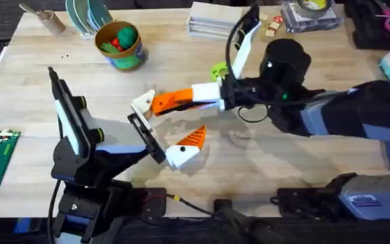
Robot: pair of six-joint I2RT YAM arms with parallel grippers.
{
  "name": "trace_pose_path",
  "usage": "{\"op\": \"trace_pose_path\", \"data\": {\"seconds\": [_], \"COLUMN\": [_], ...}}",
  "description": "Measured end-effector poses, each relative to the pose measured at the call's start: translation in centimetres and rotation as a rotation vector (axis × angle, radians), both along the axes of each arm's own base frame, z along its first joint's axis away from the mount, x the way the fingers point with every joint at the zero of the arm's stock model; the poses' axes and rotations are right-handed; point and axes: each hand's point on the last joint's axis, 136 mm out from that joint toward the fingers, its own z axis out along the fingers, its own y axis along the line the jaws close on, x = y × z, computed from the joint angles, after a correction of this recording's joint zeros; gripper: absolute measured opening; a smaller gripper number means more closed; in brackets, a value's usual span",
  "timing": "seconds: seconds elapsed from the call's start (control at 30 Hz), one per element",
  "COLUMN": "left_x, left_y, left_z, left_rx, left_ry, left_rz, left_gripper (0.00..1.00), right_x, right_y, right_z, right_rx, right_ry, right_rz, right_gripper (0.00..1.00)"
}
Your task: Pick up the gripper from the table and insert it into the empty holder that is missing its gripper. Then pick up a screw, insert it into the mounting hole, and use the screwdriver to tighten it. Finally, clean up the table by picking up the vegetable and placing it into the bucket.
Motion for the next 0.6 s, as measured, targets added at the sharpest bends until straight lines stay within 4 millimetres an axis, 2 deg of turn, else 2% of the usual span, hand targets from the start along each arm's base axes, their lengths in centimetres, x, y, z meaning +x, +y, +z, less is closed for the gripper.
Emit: {"op": "trace_pose_path", "data": {"seconds": [0.1, 0.33, 0.6], "left_x": [0.3, 1.1, 1.6], "left_y": [0.2, 0.8, 1.3], "left_z": [0.1, 0.1, 0.1], "left_rx": [0.002, 0.005, 0.007], "left_ry": [-0.007, -0.009, -0.011], "left_rz": [0.019, 0.077, 0.116], "left_gripper": [0.993, 0.993, 0.992], "right_x": [0.4, 1.3, 1.5], "right_y": [1.8, 2.9, 4.0], "right_z": [0.3, 0.3, 0.3], "right_rx": [-0.001, 0.002, 0.006], "right_ry": [-0.003, 0.005, 0.005], "right_rz": [0.020, 0.046, 0.082], "right_gripper": [0.009, 0.009, 0.009]}}
